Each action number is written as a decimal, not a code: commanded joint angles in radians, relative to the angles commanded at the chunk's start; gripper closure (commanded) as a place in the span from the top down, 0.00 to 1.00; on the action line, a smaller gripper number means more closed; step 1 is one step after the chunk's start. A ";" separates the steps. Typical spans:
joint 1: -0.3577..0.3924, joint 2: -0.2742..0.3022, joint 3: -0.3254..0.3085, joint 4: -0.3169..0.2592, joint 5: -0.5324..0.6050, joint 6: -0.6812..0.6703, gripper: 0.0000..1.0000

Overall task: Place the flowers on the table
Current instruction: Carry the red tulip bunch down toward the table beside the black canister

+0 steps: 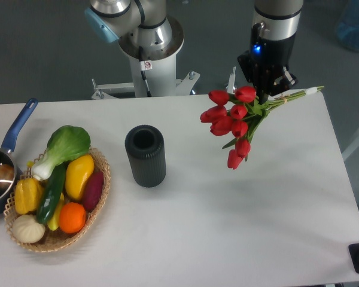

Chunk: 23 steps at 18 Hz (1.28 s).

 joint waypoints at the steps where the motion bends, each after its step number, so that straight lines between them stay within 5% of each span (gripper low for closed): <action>1: 0.000 0.000 -0.003 -0.002 0.000 0.002 0.00; 15: -0.035 -0.086 -0.025 0.008 0.081 0.003 0.00; 23: -0.057 -0.166 -0.029 0.069 0.087 0.003 0.00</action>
